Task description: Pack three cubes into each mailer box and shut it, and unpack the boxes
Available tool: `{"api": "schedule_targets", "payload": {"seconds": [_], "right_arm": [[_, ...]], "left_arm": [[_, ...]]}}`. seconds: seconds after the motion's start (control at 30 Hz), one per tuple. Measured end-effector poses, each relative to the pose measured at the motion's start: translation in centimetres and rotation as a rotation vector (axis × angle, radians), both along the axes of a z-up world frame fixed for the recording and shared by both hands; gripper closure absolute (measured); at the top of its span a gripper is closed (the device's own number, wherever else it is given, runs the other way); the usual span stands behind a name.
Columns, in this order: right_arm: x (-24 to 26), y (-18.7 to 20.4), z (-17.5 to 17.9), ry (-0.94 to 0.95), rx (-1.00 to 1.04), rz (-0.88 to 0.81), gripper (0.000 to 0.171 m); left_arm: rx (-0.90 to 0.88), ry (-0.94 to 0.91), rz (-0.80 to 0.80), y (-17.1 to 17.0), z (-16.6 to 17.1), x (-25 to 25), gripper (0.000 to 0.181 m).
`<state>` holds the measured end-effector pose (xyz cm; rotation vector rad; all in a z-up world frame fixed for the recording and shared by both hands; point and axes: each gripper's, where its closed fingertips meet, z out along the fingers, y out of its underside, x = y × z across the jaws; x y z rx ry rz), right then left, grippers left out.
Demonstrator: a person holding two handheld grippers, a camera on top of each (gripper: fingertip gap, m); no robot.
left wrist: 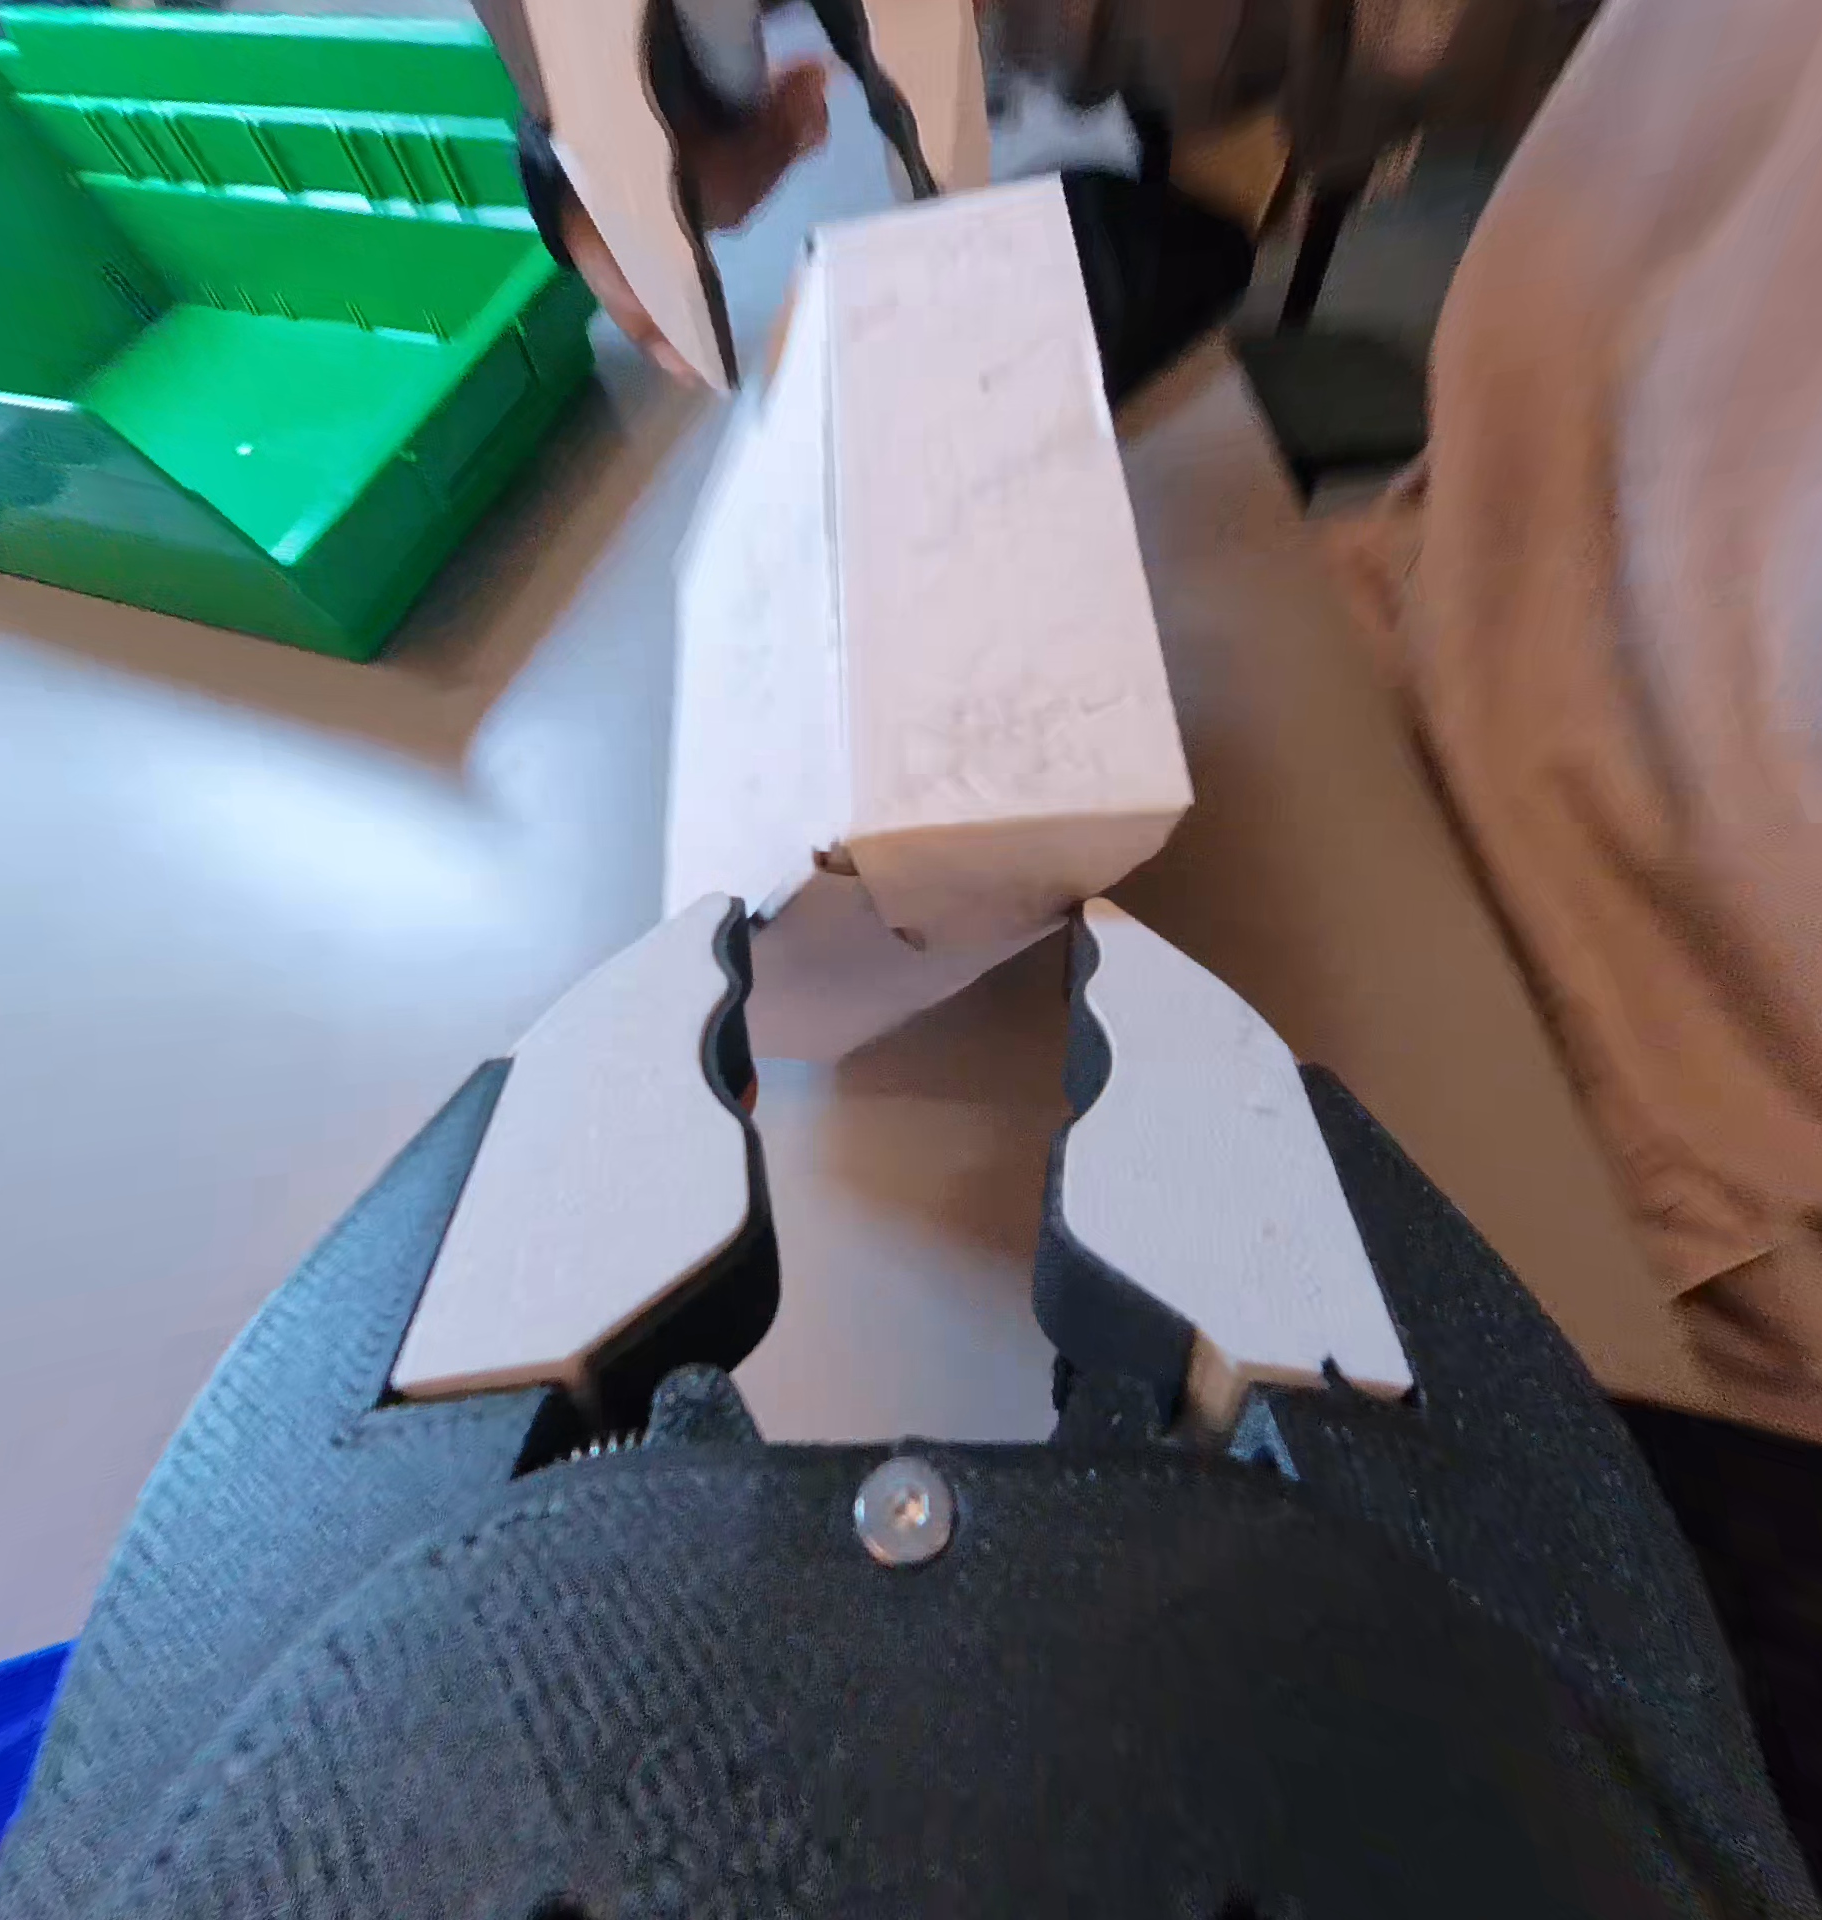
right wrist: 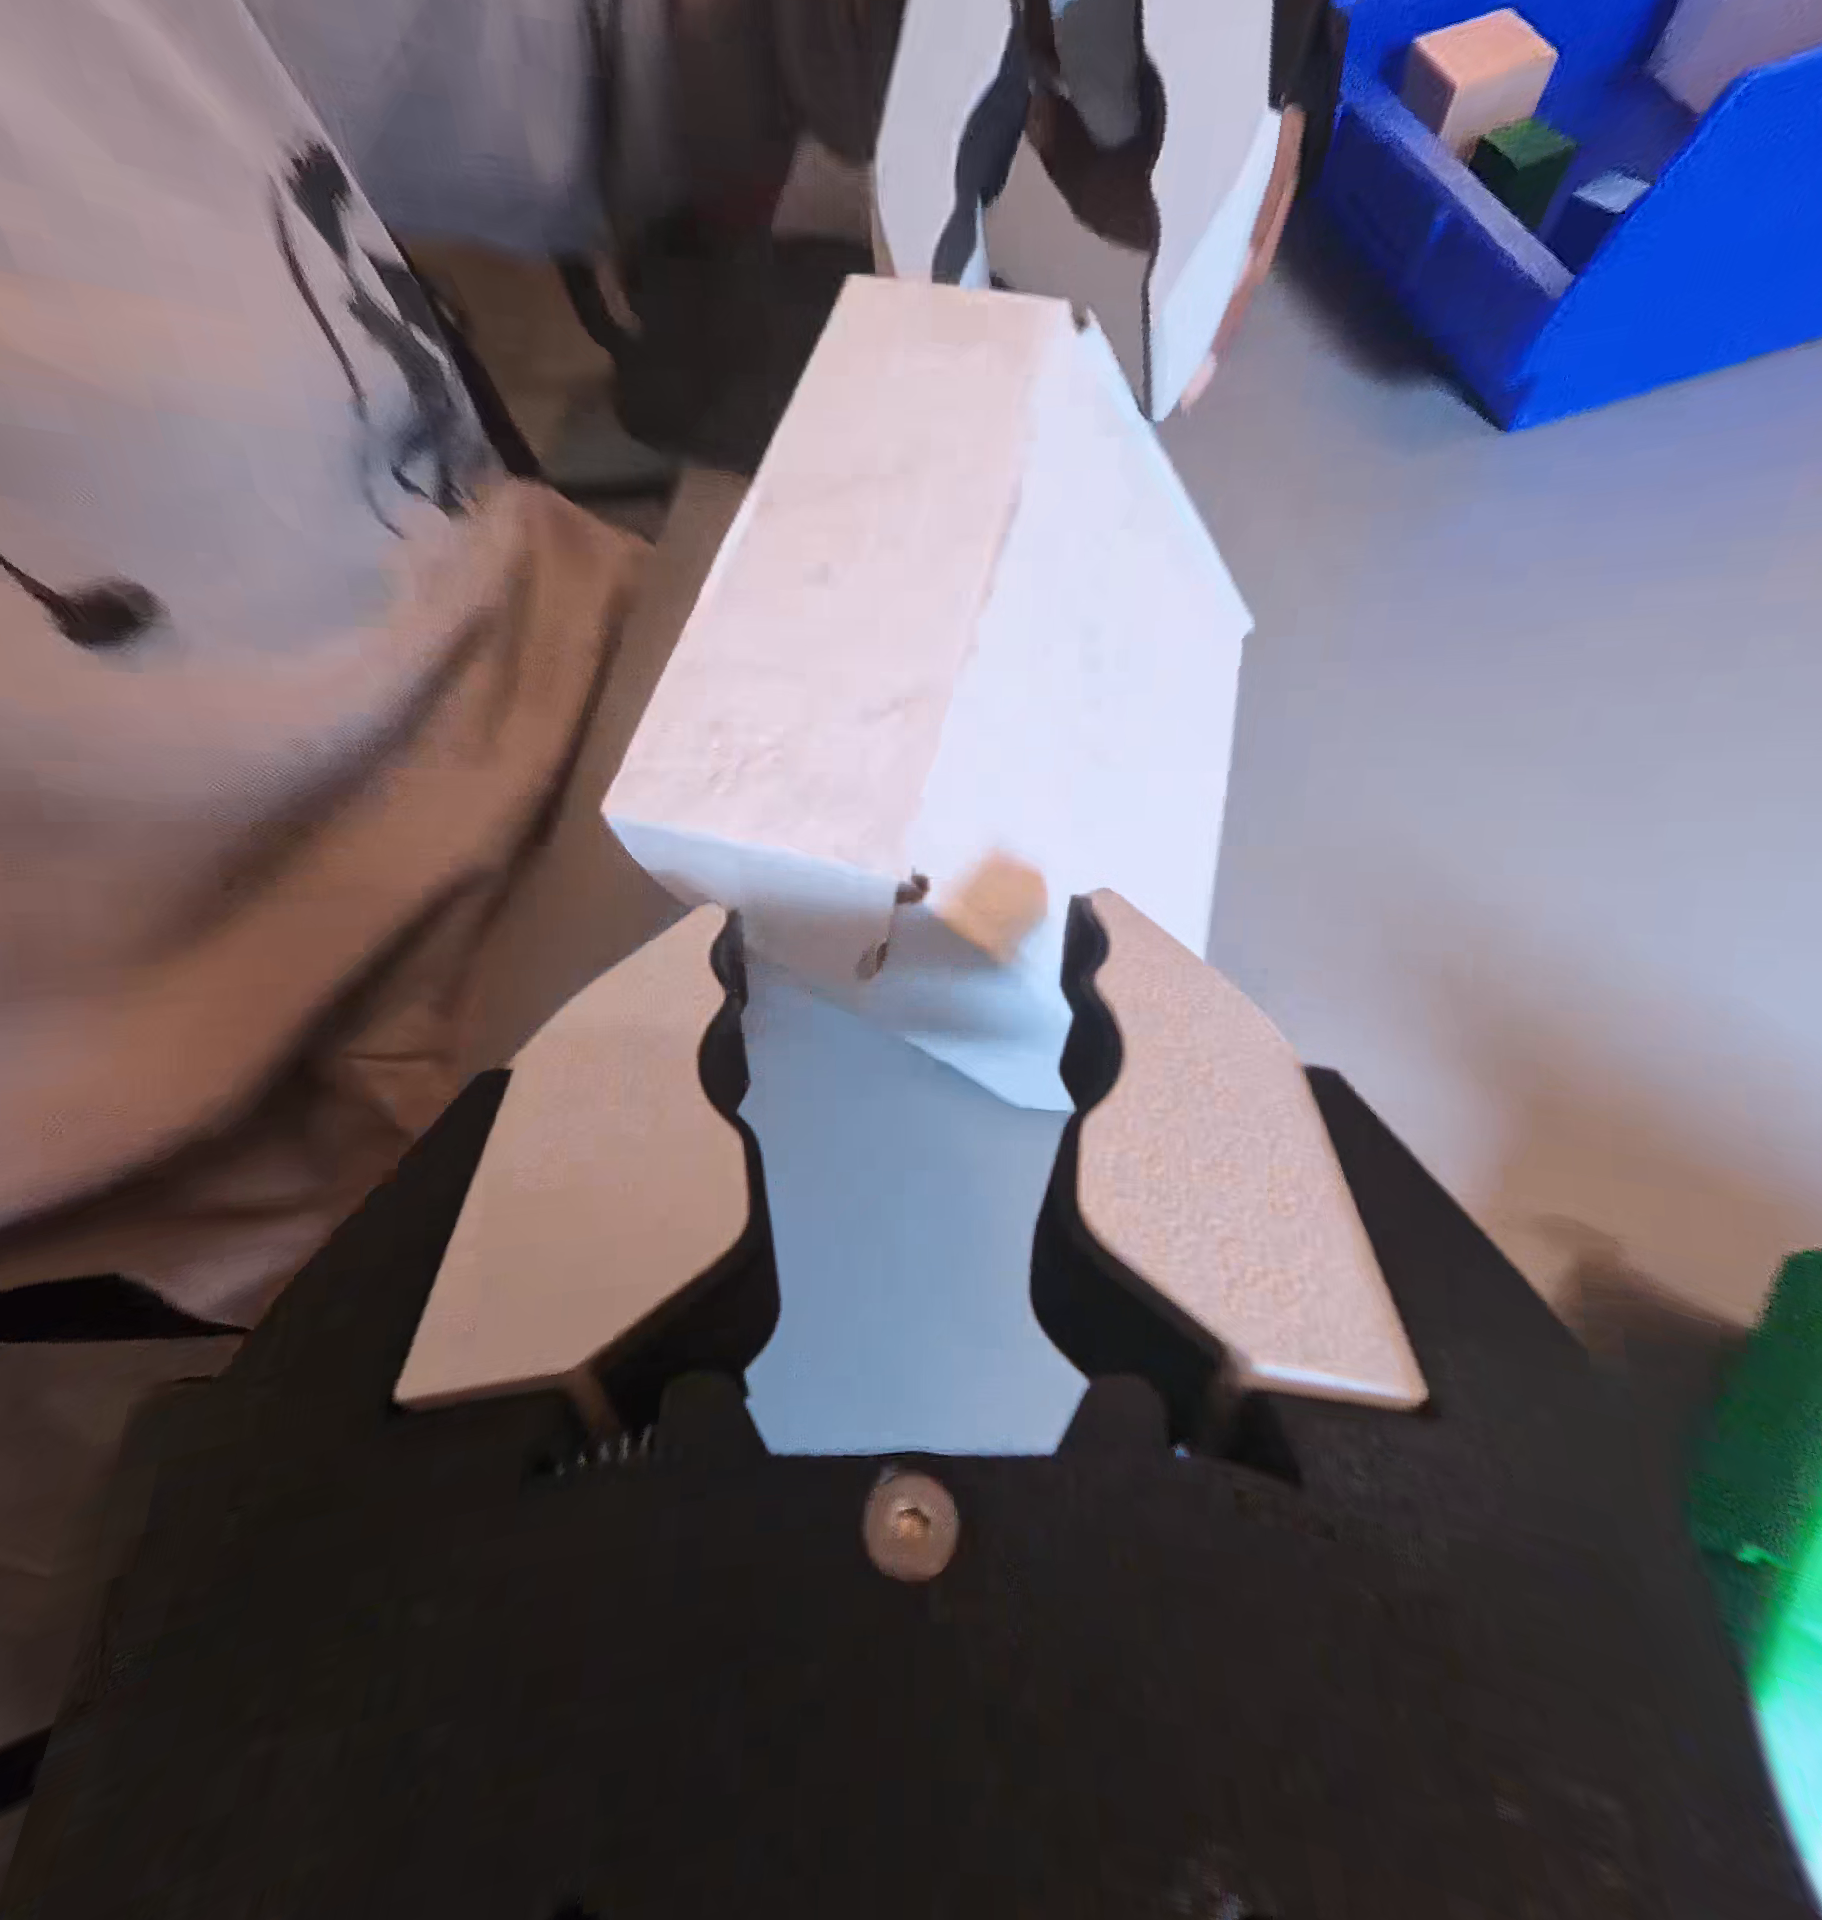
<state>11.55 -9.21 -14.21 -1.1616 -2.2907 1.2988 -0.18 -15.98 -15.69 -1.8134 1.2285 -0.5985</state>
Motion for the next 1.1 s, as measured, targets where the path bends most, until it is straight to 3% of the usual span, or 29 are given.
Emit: {"api": "schedule_targets", "payload": {"seconds": [0.1,0.23,0.5,0.67,0.9,1.1], "right_arm": [[-0.2,1.1,-0.4,-0.039,-0.122,-0.021,0.11],[-0.7,2.8,-0.1,0.017,-0.259,-0.109,0.118],[-0.4,3.1,1.1,0.1,-0.177,-0.128,0.112],[-1.4,2.3,1.2,0.127,-0.092,-0.127,0.118],[-2.4,2.7,2.2,0.129,-0.188,-0.179,0.138],[-2.5,3.1,2.7,0.059,-0.265,-0.193,0.141]], "left_arm": [[-0.084,-0.223,0.04,0.9,0.7,-0.3,0.127],[-0.08,-0.331,0.095,1.7,1.0,-1.0,0.13],[-0.015,-0.254,0.047,2.1,2.6,-2.0,0.12],[0.019,-0.168,-0.03,3.2,3.5,-1.6,0.118],[0.011,-0.2,-0.038,4.5,3.7,0.0,0.152],[0.086,-0.162,0.007,5.0,4.0,-0.2,0.157]]}}
